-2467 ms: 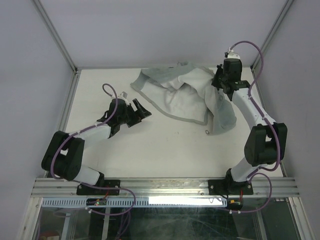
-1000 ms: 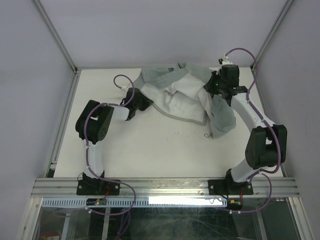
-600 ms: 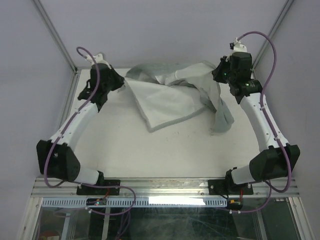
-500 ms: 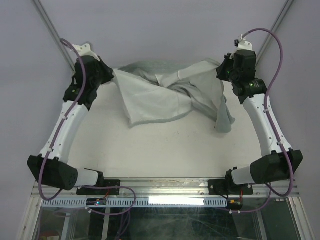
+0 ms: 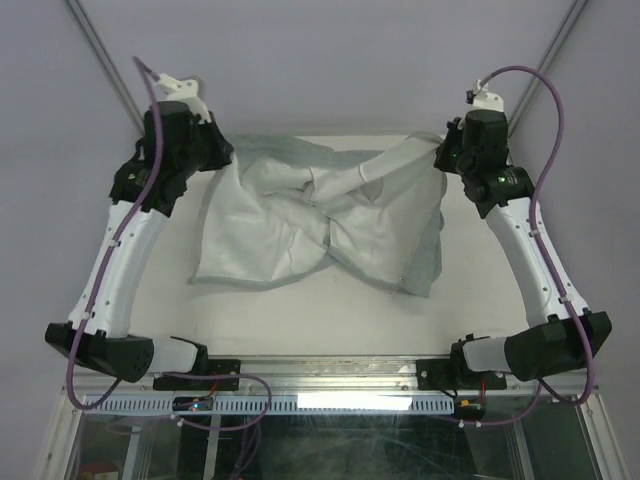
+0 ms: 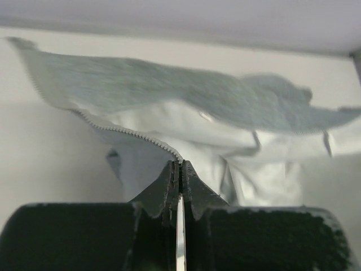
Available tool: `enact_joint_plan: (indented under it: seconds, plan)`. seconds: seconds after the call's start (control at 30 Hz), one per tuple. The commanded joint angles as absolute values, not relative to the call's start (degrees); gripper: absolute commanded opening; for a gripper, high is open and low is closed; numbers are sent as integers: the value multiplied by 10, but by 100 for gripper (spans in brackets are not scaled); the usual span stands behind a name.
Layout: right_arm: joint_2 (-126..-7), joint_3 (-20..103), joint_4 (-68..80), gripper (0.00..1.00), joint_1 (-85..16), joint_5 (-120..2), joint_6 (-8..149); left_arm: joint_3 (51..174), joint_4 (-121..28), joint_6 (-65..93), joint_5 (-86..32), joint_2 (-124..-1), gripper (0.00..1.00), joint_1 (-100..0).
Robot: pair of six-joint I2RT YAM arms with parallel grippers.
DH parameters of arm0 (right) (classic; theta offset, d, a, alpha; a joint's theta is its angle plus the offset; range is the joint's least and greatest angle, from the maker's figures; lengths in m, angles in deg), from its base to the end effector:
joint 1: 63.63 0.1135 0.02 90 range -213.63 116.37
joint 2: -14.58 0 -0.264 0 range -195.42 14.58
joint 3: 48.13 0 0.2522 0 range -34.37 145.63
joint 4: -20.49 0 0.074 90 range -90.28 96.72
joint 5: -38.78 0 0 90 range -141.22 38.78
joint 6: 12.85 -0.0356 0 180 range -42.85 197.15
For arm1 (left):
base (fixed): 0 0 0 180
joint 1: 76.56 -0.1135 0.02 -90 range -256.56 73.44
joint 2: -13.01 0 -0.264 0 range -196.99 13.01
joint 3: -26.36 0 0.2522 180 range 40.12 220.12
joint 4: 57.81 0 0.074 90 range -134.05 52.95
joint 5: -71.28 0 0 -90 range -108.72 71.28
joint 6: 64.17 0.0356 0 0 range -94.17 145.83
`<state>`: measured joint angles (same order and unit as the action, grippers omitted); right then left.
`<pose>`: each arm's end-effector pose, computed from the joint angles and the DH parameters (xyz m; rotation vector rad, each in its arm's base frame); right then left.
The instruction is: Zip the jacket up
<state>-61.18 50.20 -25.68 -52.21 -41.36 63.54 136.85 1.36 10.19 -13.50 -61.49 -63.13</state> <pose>0.2834 0.0510 0.4225 0.1492 1.9724 0.1137 0.2479 -0.0559 0.4730 -0.0977 1.9790 -0.2405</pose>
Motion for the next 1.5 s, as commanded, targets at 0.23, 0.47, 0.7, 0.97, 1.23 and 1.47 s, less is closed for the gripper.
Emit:
enact_joint_plan:
  seconds: [0.23,0.47,0.7,0.97,1.23,1.47]
  plan:
    - [-758,483,-126,10,-365,-473,613,1288,-100,36,-250,-790,0,-435]
    - [-788,482,-130,35,-357,-501,619,1265,-159,3,-337,-806,30,-406]
    - [-692,395,-123,62,-357,-524,641,1196,-169,6,-322,-677,62,-417]
    - [-624,287,-105,66,-351,-589,628,1070,-159,10,-361,-546,77,-574]
    - [-677,213,-36,68,-329,-594,607,1006,-141,38,-341,-515,85,-714]
    - [-756,200,-1,68,-289,-639,596,957,-168,39,-317,-498,96,-814]
